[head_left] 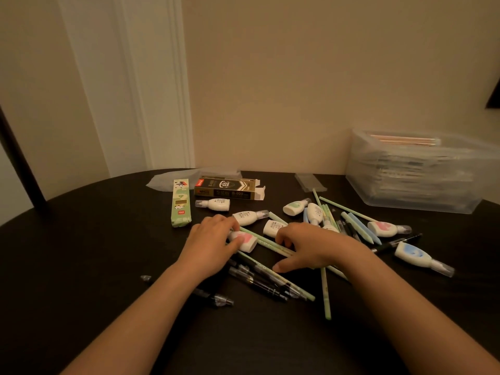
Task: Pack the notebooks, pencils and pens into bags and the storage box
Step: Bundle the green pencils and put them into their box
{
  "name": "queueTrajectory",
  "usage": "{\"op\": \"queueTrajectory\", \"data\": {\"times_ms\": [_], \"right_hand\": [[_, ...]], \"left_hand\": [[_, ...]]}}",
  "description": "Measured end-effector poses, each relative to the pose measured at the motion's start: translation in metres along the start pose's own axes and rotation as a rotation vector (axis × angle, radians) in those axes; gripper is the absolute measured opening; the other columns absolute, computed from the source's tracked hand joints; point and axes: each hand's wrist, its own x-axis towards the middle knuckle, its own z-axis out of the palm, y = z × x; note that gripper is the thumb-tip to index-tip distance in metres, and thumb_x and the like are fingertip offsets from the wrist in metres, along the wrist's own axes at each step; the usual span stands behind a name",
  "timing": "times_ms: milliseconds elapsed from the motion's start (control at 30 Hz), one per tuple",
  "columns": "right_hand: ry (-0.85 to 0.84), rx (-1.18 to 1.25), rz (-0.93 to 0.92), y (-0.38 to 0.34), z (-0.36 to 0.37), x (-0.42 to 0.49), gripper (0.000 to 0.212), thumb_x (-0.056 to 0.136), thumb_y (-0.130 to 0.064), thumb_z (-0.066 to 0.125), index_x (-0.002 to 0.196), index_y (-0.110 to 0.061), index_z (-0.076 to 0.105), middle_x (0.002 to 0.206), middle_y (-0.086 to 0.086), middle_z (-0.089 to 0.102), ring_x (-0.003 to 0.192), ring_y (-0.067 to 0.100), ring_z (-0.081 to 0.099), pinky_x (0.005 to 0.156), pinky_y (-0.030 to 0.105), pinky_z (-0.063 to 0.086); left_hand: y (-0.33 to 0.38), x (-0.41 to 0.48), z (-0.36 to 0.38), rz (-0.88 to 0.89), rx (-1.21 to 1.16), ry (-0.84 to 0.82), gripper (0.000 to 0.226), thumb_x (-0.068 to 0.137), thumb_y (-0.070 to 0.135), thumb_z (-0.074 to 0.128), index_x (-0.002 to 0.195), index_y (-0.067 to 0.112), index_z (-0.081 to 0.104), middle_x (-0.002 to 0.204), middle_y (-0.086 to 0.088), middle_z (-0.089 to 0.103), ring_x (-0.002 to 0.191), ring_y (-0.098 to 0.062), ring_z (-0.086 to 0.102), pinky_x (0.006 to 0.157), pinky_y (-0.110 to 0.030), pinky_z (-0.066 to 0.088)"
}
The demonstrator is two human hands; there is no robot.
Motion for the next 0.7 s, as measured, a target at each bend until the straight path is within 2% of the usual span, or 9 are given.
{"op": "queueTrajectory", "data": {"times_ms": [267,367,433,533,700], "right_hand": [[0.017,-0.016,0.009,-0.004,0.006,-0.011,0.067,0.080,-0.062,0.059,0.132,-0.021,0.045,0.126,-0.001,0.044,0.109,0.015,0.047,0.094,0.035,0.047],[0.070,-0.049,0.037,-0.007,0.009,-0.008,0.041,0.089,-0.043,0.058,0.120,-0.019,0.049,0.120,0.002,0.049,0.102,0.015,0.050,0.091,0.035,0.048],[0.109,-0.088,0.074,-0.009,0.012,-0.004,0.026,0.093,-0.032,0.054,0.111,-0.015,0.050,0.115,0.006,0.053,0.093,0.016,0.050,0.085,0.034,0.049],[0.097,-0.143,0.104,-0.009,0.015,0.000,0.023,0.096,-0.029,0.049,0.110,-0.012,0.050,0.111,0.009,0.055,0.088,0.019,0.051,0.078,0.033,0.046],[0.049,-0.064,0.133,0.004,0.017,-0.001,0.026,0.100,-0.023,0.038,0.119,-0.007,0.044,0.120,0.014,0.054,0.101,0.025,0.053,0.077,0.033,0.040]], "left_hand": [[-0.009,-0.001,0.003,-0.089,0.046,0.089,0.032,0.092,0.036,0.052,0.124,0.029,0.049,0.126,0.005,0.052,0.116,-0.013,0.047,0.098,-0.035,0.041],[-0.009,-0.002,0.002,-0.071,0.009,0.145,0.036,0.091,0.034,0.056,0.126,0.028,0.047,0.131,0.005,0.048,0.123,-0.013,0.042,0.103,-0.034,0.038],[-0.004,-0.005,-0.003,0.028,-0.063,0.147,0.031,0.091,0.033,0.057,0.121,0.029,0.050,0.129,0.008,0.046,0.124,-0.011,0.038,0.104,-0.032,0.036],[0.009,-0.011,-0.008,0.214,-0.146,0.028,0.023,0.091,0.035,0.056,0.114,0.033,0.054,0.123,0.013,0.046,0.120,-0.004,0.036,0.104,-0.031,0.034],[0.026,-0.017,0.001,0.360,-0.095,-0.242,0.024,0.089,0.040,0.057,0.110,0.031,0.061,0.110,0.012,0.053,0.107,-0.004,0.043,0.098,-0.032,0.039]]}}
